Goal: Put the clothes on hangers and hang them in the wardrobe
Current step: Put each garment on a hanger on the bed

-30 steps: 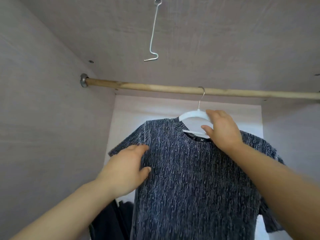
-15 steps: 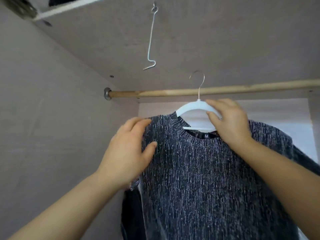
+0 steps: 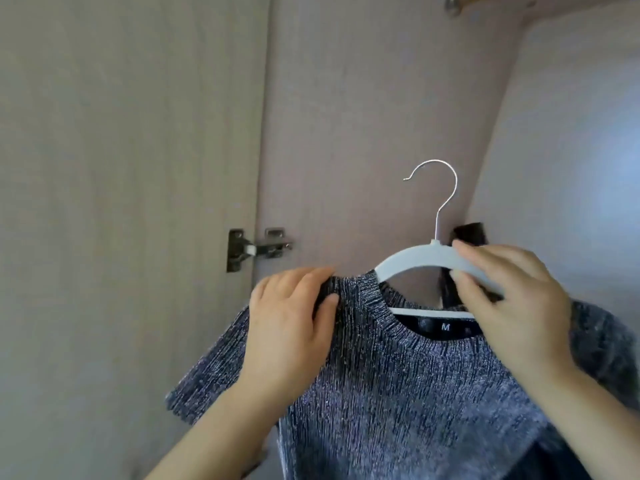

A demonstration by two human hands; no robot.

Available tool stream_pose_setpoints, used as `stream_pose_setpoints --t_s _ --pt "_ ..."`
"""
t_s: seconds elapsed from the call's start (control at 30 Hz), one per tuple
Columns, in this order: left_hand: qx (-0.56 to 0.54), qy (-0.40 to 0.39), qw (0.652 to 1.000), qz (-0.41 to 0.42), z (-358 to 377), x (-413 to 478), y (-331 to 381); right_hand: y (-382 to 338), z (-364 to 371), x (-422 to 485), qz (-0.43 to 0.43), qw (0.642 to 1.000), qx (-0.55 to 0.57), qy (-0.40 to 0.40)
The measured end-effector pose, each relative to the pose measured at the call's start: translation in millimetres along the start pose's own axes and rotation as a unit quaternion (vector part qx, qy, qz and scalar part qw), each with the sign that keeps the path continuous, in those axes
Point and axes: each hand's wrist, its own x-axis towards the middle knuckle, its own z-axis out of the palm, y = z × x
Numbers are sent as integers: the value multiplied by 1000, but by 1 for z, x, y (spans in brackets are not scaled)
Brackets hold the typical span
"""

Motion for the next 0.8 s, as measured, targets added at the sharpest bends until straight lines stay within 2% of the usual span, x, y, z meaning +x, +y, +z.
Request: stream_pose_setpoints --t_s 0.17,0.33,0.6,0.8 --pt "85 -30 989 -121 -53 -100 -54 -66 69 -68 -30 992 110 -54" --pt "168 0 961 -218 -118 -187 -95 -157 115 -118 -46 966 235 -100" --pt "288 46 893 -342 -249 -294 -123 -323 155 -163 -101 899 403 -141" --pt "363 112 837 -394 -351 -359 -150 -468 174 -185 -127 842 496 -171"
